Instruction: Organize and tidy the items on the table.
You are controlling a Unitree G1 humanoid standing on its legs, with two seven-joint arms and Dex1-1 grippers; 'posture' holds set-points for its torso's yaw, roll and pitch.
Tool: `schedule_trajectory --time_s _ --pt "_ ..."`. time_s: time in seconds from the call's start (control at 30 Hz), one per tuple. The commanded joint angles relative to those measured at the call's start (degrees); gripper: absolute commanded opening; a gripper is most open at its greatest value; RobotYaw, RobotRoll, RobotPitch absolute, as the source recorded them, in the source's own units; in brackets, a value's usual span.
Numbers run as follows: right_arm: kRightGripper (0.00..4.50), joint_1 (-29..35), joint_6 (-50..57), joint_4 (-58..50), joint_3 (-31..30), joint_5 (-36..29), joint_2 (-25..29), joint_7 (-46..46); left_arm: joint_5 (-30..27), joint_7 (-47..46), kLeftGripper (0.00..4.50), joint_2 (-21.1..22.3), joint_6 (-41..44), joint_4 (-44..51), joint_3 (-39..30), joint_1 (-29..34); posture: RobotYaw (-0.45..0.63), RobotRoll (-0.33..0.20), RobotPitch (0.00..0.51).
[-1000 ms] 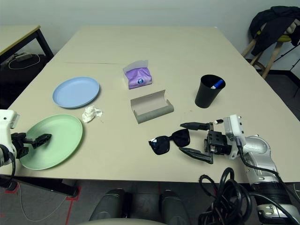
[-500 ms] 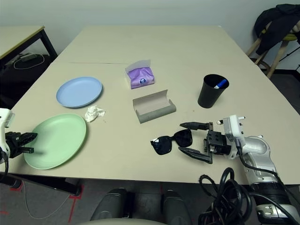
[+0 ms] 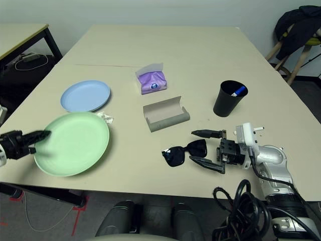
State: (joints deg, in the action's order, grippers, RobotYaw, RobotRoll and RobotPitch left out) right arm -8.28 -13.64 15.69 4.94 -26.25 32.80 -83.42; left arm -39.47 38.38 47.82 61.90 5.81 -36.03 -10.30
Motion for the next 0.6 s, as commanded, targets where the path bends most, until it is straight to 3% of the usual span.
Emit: schedule_trajectory --time_s 0.03,0.23,0.6 --pt "4.50 0.5 -0.2 -1.1 -0.5 0.1 0.3 0.1 -1.9 -6.7 0.02 -4.0 1.1 -1.2 -1.5 -6.6 0.10 0.000 0.058" --pt "4.50 0.5 0.1 -1.3 -0.3 0.0 0.7 0.3 6.4 -21.6 0.02 -10.3 -4.8 -4.4 2.9 -17.1 0.09 0.000 0.057" --pt "4.50 0.9 0.6 -2.9 -0.7 0.2 0.3 1.8 21.6 -39.4 0.02 -19.0 -19.9 -17.3 10.7 -25.2 0.08 0.000 0.050"
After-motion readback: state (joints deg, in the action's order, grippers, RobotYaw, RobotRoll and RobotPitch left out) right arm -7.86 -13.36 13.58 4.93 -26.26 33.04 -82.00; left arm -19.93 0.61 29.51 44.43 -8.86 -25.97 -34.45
